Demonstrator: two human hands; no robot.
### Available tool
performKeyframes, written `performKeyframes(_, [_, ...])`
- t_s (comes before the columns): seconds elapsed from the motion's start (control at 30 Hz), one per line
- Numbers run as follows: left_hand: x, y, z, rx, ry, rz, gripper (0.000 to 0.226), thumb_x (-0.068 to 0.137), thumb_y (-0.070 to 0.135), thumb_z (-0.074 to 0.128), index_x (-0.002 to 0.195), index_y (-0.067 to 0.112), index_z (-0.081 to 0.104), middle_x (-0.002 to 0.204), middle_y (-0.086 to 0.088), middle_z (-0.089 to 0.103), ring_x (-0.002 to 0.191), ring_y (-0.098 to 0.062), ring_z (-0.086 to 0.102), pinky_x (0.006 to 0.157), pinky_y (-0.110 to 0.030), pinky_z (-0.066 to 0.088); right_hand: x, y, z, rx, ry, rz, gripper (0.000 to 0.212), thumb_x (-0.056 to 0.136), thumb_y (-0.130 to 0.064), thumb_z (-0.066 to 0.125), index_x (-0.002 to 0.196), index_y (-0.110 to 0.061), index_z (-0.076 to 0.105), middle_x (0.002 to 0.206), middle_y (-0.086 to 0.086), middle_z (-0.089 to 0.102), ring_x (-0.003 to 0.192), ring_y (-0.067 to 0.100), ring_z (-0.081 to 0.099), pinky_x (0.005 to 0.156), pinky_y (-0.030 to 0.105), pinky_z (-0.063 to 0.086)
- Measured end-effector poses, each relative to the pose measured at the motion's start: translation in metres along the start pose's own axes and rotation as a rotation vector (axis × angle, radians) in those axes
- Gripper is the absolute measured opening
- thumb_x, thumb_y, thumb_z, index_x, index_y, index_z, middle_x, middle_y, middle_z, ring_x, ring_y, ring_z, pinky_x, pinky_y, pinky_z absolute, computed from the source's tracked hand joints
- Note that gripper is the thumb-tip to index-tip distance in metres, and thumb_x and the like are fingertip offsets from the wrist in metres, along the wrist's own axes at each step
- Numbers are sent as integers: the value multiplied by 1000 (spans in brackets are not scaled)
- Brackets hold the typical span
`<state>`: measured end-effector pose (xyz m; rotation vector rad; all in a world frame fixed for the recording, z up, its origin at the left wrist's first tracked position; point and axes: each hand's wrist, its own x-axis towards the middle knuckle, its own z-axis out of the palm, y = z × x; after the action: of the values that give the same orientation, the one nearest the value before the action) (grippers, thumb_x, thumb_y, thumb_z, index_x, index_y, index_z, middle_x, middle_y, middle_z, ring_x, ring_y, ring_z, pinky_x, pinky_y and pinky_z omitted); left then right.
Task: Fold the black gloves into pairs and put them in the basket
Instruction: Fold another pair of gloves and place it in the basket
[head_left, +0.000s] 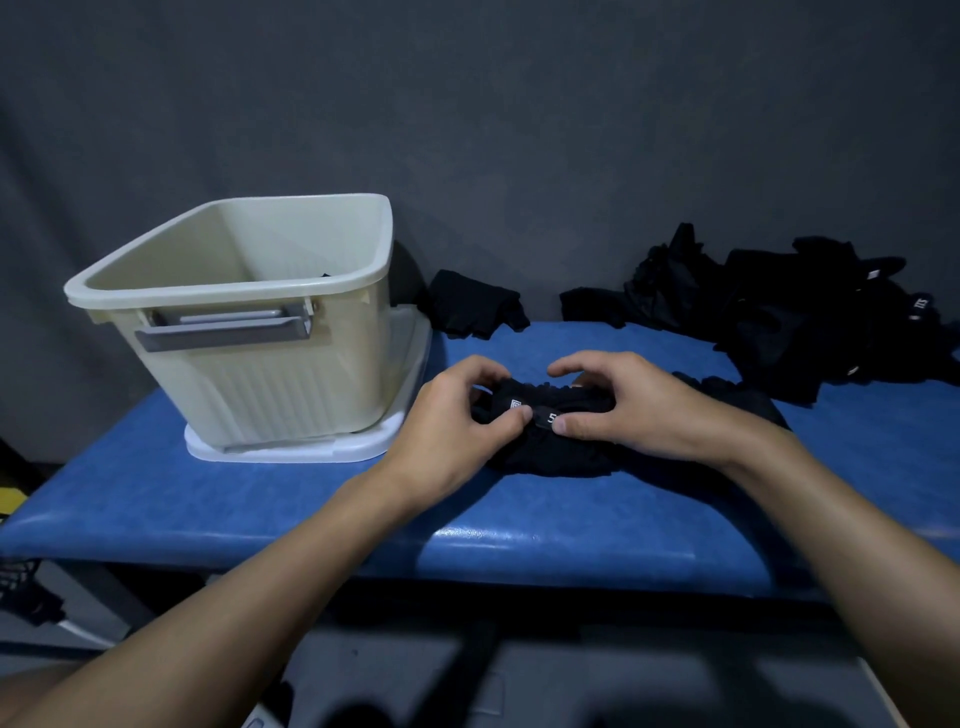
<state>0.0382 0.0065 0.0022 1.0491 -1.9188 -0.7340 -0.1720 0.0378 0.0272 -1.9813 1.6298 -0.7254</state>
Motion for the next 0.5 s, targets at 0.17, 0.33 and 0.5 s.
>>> performKeyframes(0.17, [2,2,-2,-41,-9,9,23,82,22,79,97,29,64,95,14,67,91,-8,66,82,-35,57,-3,-3,1,93,53,-48,43,78,-29,80,114,-38,58,97,-4,65,79,4,61,71,23,48])
performKeyframes(0.33, [6,7,-7,-80,-15,46,28,81,25,79,106,25,66,102,14,68,99,-6,65,78,-24,51,-7,-6,0,211,177,-108,43,78,-16,81,111,-35,62,103,2,64,90,11,64,79,26,51])
performKeyframes(0.5, [6,17,-10,-112,61,89,48,74,44,76,116,27,61,114,12,66,111,-4,61,96,-28,50,-17,-14,-9,347,361,-171,46,78,-6,79,118,-20,62,99,1,63,85,8,63,82,24,52])
